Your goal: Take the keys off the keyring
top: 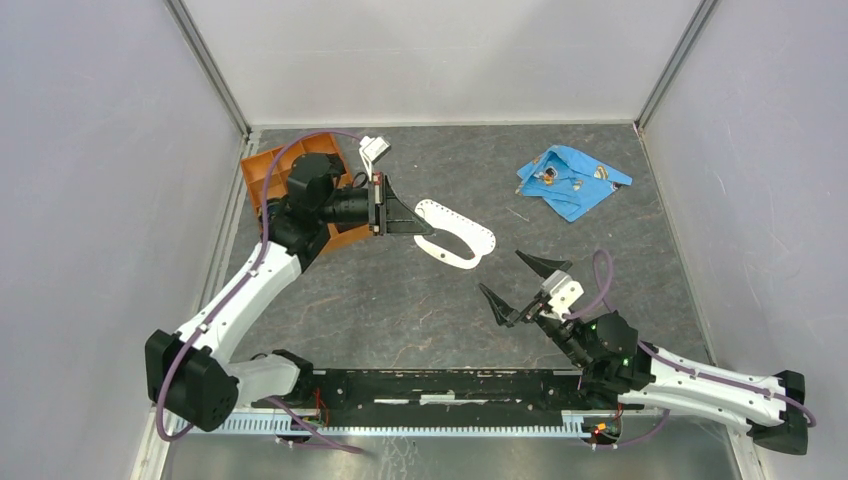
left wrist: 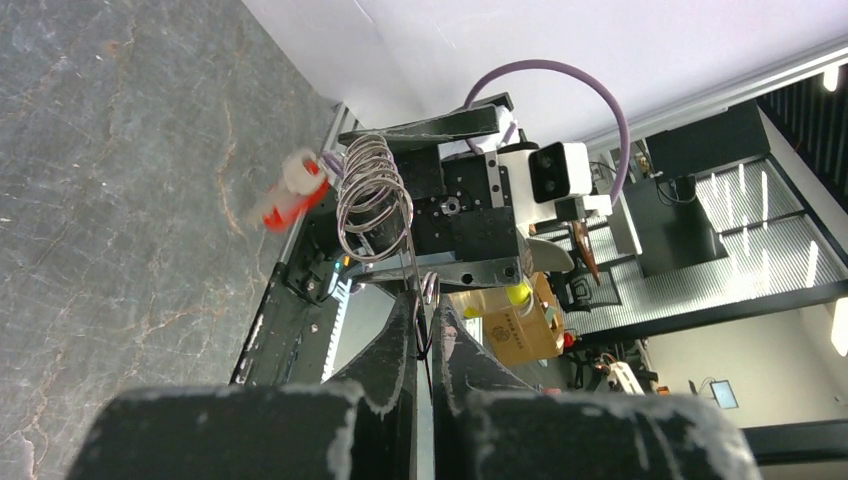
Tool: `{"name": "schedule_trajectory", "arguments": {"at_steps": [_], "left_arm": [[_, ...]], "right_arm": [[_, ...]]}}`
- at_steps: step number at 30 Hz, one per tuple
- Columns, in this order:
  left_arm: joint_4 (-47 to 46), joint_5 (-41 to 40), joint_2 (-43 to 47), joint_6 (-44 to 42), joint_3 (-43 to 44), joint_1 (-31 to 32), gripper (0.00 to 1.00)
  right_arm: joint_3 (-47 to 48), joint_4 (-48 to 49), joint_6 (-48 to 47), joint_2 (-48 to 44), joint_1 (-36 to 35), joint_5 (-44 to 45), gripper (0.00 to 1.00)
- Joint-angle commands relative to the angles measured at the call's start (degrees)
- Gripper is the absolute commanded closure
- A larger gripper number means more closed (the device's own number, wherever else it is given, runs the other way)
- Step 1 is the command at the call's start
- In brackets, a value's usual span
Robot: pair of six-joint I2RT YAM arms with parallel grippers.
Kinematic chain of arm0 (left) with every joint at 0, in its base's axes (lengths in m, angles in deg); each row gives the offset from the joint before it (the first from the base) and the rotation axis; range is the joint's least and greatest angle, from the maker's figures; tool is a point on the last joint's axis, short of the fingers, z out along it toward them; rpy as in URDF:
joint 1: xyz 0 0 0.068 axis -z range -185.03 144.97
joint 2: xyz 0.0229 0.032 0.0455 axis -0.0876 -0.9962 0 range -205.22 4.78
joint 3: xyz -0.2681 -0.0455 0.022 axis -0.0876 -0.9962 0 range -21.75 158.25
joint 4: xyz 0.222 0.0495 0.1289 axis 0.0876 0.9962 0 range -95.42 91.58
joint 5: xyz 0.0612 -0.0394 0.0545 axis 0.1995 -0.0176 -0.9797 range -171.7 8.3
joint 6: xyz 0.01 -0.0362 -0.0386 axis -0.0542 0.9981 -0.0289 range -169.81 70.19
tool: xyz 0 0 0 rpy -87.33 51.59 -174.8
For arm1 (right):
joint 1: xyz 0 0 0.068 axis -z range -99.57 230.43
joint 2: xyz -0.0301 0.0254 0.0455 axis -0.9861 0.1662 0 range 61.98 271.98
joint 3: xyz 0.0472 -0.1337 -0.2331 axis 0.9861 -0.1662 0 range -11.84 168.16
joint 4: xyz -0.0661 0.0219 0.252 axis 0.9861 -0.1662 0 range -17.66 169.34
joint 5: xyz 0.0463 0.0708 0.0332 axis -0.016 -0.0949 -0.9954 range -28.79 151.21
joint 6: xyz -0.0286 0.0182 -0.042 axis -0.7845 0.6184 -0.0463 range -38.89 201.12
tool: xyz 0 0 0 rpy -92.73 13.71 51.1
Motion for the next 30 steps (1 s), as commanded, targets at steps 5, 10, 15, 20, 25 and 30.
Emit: {"name": "schedule_trajectory", "arguments": {"at_steps": [5, 10, 15, 20, 25, 30], "left_arm": [[-3.0, 2.7, 4.3, 2.8, 2.9, 0.2, 0.98], [-3.0, 3.1, 5.4, 2.8, 3.1, 0.8, 0.98], [-3.0, 3.5, 6.4, 2.2, 3.4, 1.4, 0.98], [-3.6, 3.5, 7.2, 1.7, 3.3, 2.4, 0.98], [-4.0, 3.5, 7.9, 1.7, 3.4, 3.2, 0.98], [-4.1, 3.1, 8.4, 1.6, 3.2, 4.1, 0.98]], "right_arm": [[2.3, 4.4, -1.1, 1.4, 0.1, -5.7, 0.11], [2.2, 6.0, -2.2, 0.3, 0.1, -5.7, 0.18], [2.8, 6.8, -3.0, -0.3, 0.1, -8.9, 0.20], [3.9, 7.1, -3.4, 0.4, 0.1, -10.6, 0.23], [4.7, 6.9, -3.8, -0.1, 0.1, -10.6, 0.27], [5.8, 7.2, -3.4, 1.0, 0.1, -13.8, 0.37]]}}
